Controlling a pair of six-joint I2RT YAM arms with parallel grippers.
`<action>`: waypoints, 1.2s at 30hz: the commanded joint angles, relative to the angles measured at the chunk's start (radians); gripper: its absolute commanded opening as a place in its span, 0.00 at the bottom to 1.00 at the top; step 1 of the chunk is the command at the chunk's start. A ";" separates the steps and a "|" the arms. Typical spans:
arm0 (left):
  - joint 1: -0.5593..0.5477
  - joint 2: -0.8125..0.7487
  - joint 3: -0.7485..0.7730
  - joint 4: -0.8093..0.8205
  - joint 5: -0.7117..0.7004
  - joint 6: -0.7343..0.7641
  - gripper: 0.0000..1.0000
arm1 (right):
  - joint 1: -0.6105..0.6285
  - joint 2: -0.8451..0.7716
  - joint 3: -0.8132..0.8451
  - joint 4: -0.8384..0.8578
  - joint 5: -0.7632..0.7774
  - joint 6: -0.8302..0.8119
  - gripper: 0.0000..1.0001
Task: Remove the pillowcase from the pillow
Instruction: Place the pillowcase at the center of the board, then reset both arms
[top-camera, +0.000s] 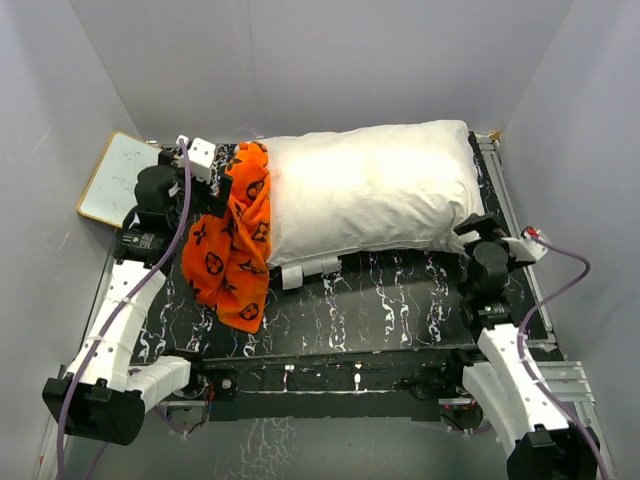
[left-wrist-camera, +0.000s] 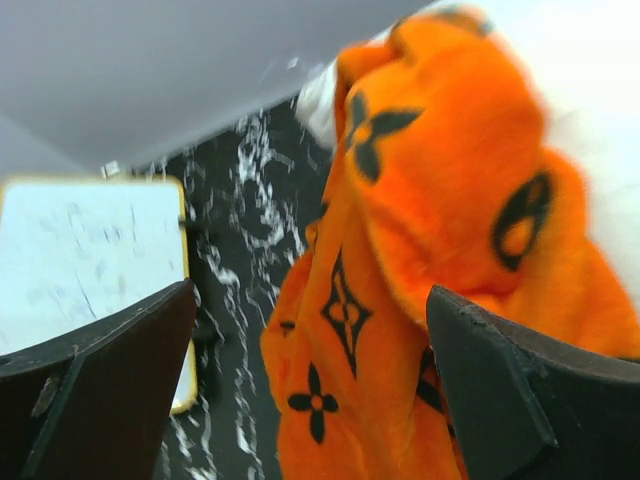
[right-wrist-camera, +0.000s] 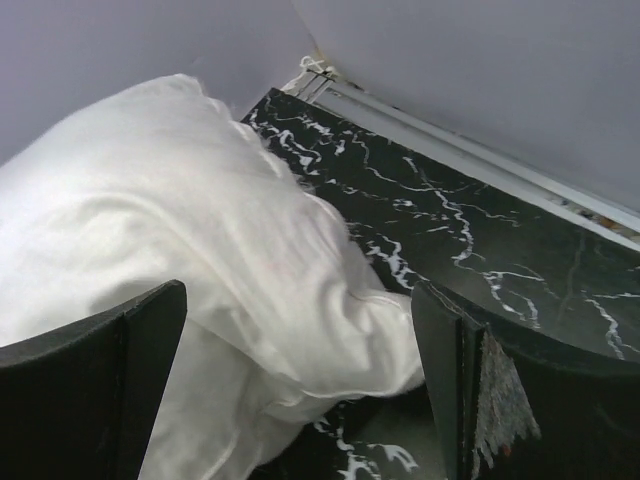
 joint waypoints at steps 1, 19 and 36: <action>0.068 0.000 -0.194 0.222 -0.142 -0.270 0.97 | 0.000 -0.079 -0.200 0.357 0.078 -0.227 0.98; 0.121 0.416 -0.811 1.133 -0.096 -0.294 0.97 | -0.001 0.419 -0.342 0.844 -0.045 -0.383 0.98; 0.217 0.608 -0.881 1.469 -0.084 -0.372 0.97 | -0.005 0.866 -0.221 1.152 -0.427 -0.580 0.98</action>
